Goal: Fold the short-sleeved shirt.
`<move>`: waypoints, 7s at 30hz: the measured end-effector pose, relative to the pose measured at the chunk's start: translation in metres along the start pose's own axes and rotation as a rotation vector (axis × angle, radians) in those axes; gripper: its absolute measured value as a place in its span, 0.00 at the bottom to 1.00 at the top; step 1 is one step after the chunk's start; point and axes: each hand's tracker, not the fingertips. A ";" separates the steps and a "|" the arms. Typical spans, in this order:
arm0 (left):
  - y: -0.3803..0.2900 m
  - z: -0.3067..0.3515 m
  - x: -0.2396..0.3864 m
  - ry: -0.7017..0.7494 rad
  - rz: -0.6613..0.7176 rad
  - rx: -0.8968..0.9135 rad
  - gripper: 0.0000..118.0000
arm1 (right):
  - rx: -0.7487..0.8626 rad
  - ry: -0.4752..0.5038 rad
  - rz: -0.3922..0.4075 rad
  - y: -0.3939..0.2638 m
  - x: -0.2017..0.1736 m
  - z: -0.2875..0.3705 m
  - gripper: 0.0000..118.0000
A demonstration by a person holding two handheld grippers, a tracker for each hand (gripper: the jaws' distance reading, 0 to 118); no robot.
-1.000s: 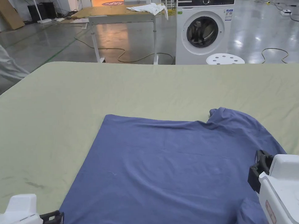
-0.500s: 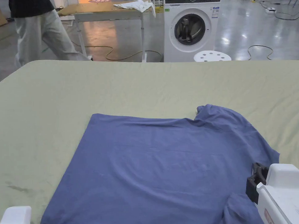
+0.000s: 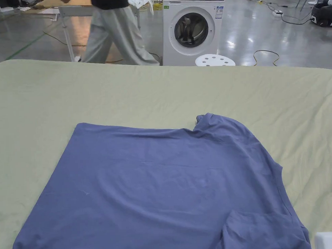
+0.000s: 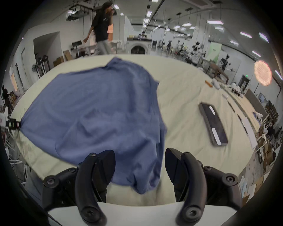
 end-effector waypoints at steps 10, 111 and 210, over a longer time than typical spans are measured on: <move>0.003 0.007 -0.007 -0.019 0.030 0.013 0.02 | -0.022 0.069 0.001 -0.008 -0.005 -0.014 0.07; 0.119 -0.079 0.054 0.049 -0.079 0.000 0.01 | 0.298 -0.100 -0.018 0.120 -0.010 -0.067 0.59; 0.226 -0.070 0.025 -0.037 0.066 0.262 0.00 | 0.748 0.013 -0.027 0.168 -0.120 -0.015 0.01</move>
